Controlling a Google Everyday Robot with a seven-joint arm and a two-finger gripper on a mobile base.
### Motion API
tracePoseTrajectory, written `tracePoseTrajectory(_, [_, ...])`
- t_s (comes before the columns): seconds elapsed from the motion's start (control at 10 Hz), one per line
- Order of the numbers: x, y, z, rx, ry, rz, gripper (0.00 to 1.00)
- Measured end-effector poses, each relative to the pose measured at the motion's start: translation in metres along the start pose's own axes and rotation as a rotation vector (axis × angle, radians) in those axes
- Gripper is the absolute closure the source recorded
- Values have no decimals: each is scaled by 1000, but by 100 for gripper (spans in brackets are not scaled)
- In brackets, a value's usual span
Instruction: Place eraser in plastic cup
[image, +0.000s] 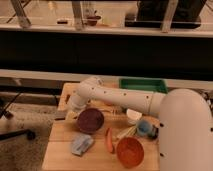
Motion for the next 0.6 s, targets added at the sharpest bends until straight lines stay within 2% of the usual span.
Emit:
tracePoseTrajectory(0.3, [-5,2,-15,3,-21,-2,100])
tracePoseTrajectory(0.6, [10,3,-35,17,-29,15,100])
